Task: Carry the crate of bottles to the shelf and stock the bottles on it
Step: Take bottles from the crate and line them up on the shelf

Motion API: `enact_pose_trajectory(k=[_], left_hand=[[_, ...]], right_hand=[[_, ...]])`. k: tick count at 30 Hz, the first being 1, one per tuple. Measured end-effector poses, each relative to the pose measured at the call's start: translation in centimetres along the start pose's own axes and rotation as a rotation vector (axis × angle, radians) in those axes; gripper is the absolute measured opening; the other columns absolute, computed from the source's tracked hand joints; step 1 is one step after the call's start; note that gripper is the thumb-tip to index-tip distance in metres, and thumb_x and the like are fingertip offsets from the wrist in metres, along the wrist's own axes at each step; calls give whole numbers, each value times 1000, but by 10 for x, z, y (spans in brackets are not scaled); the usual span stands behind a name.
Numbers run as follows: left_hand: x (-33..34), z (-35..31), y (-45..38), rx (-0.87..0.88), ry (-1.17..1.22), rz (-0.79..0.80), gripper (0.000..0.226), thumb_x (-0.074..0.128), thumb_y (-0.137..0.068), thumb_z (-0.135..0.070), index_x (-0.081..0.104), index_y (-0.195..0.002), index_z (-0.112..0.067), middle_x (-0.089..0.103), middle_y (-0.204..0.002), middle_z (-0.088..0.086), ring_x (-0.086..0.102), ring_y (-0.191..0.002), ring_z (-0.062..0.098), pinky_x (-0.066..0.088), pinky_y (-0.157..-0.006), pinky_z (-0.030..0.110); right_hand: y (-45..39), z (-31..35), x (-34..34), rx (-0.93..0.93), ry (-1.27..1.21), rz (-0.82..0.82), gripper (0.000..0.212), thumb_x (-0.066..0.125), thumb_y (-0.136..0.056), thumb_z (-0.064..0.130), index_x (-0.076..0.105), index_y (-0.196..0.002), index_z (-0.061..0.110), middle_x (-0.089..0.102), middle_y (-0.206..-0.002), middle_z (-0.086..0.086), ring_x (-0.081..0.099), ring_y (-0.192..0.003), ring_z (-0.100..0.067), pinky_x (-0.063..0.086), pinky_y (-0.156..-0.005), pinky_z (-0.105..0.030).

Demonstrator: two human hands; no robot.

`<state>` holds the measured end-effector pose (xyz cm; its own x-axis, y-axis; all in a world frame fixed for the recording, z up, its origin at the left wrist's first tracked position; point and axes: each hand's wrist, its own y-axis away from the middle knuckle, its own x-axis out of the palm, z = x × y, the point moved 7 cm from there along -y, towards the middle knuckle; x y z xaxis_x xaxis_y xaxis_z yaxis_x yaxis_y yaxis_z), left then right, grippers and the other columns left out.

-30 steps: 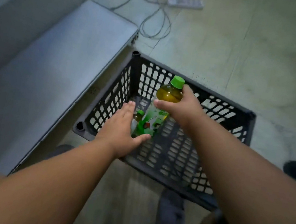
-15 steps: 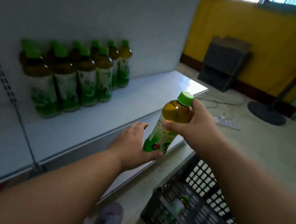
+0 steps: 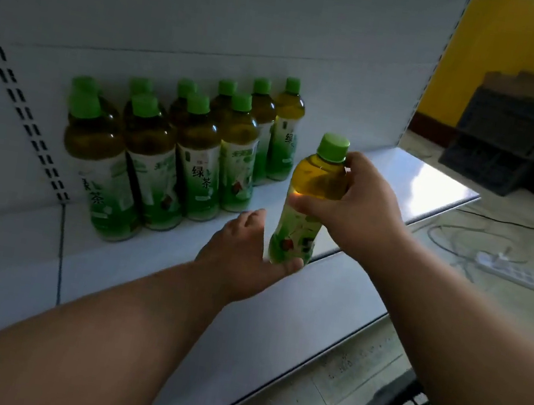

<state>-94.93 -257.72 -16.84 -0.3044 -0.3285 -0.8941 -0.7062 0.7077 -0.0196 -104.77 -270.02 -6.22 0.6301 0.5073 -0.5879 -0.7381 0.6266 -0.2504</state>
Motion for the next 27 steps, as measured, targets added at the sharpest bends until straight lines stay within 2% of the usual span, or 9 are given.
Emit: enact_pose_trajectory(k=[2,5,7,10,14,17,20,25,27], left_hand=[[8,11,-10,-57,-46,4,110,48,-77,-82,7,-157,-19,11,-165,6,13,-150,25,19,-119,40],[19,27,-25,-104,-106,-41,109,46,-80,-80,3,-158,-16,6,-166,7,8,-151,25,13,-122,40],[28,33,-29,-135,-141,-26,110,42,-80,-81,-3,-158,-16,0,-166,4,2,-152,23,7,-123,38],[35,31,-32,-94,-231,-35,107,36,-85,-78,-5,-157,-11,-4,-166,6,-3,-152,21,-3,-122,34],[35,32,-33,-94,-288,7,103,26,-87,-78,-6,-157,-9,-10,-166,9,-11,-152,22,-7,-122,35],[39,35,-35,-116,-325,61,103,21,-86,-80,-8,-157,-11,-16,-165,8,-16,-151,21,-9,-121,36],[41,35,-35,-118,-345,96,101,20,-88,-78,-11,-156,-11,-18,-164,8,-18,-150,21,-10,-121,36],[44,37,-36,-137,-403,168,99,17,-89,-77,-15,-154,-9,-19,-164,10,-18,-150,22,-12,-120,36],[45,37,-36,-129,-419,183,98,15,-90,-75,-18,-153,-8,-21,-163,11,-19,-150,22,-13,-120,36]], right_hand=[[-24,-3,10,-11,5,26,72,88,-64,45,51,-124,31,61,-105,8,60,-96,-17,49,-72,-28],[-52,-9,25,-37,6,38,70,88,-64,46,52,-123,30,65,-106,7,62,-96,-19,53,-77,-34],[-63,-13,33,-33,5,37,73,87,-65,49,52,-126,30,66,-108,7,62,-97,-18,49,-75,-31],[-67,-26,43,-36,-72,42,80,87,-65,50,49,-133,30,69,-109,9,66,-97,-12,54,-78,-32],[-52,-64,67,10,2,132,58,85,-73,36,54,-120,27,67,-108,9,65,-98,-13,55,-81,-35],[-50,-86,82,5,45,157,44,83,-75,36,61,-111,25,67,-104,7,64,-95,-16,54,-80,-34],[-68,-86,91,-37,61,164,42,82,-76,37,63,-111,23,67,-103,6,63,-92,-16,54,-80,-36],[-103,-79,112,-74,79,162,42,79,-80,34,61,-117,21,61,-104,8,58,-92,-13,43,-71,-27],[-116,-77,121,-81,81,168,44,79,-80,34,61,-118,20,64,-110,5,62,-96,-18,50,-76,-31]])
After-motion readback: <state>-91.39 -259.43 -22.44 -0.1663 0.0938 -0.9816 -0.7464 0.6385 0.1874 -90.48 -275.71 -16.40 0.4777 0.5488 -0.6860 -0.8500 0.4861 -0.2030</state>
